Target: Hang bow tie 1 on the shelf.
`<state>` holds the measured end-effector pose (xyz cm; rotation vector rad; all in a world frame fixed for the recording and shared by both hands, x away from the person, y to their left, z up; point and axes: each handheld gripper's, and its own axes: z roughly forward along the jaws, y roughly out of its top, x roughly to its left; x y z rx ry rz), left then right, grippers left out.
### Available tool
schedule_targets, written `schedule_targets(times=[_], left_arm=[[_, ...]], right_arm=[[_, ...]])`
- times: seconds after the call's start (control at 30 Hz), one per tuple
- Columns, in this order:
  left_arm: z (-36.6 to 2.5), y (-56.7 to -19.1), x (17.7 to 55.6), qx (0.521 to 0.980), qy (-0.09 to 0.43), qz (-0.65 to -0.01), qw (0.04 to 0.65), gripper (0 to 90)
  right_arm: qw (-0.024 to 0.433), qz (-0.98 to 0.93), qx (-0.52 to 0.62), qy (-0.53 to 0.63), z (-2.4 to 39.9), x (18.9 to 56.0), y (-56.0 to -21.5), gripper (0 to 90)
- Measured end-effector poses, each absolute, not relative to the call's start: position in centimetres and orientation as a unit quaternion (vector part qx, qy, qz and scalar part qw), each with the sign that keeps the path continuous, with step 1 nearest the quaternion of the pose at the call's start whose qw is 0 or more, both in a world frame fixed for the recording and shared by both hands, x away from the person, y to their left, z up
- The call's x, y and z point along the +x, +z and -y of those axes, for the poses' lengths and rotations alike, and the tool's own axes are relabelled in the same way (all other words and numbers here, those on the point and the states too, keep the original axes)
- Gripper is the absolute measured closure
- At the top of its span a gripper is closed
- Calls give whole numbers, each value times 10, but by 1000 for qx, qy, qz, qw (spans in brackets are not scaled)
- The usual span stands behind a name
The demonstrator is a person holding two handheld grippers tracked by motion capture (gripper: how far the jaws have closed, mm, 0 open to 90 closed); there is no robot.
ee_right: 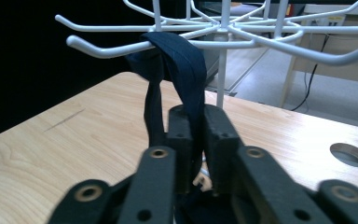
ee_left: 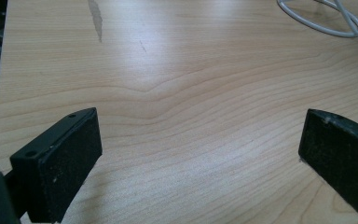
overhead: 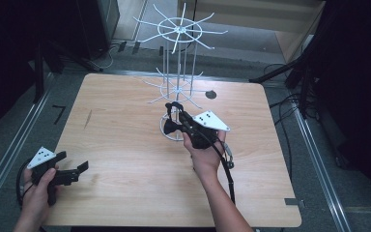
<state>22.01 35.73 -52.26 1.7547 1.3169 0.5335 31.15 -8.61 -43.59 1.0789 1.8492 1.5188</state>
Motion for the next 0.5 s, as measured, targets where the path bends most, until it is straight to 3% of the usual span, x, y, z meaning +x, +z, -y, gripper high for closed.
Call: schedule_targets(times=[0.33, 0.5], left_arm=[[-357, -523, 220, 701, 214, -528, 429, 0], [-357, -523, 220, 701, 214, -529, 428, 0]], right_arm=[[252, -691, 387, 556, 96, 308, -438, 642], [244, -697, 374, 561, 102, 306, -439, 480]])
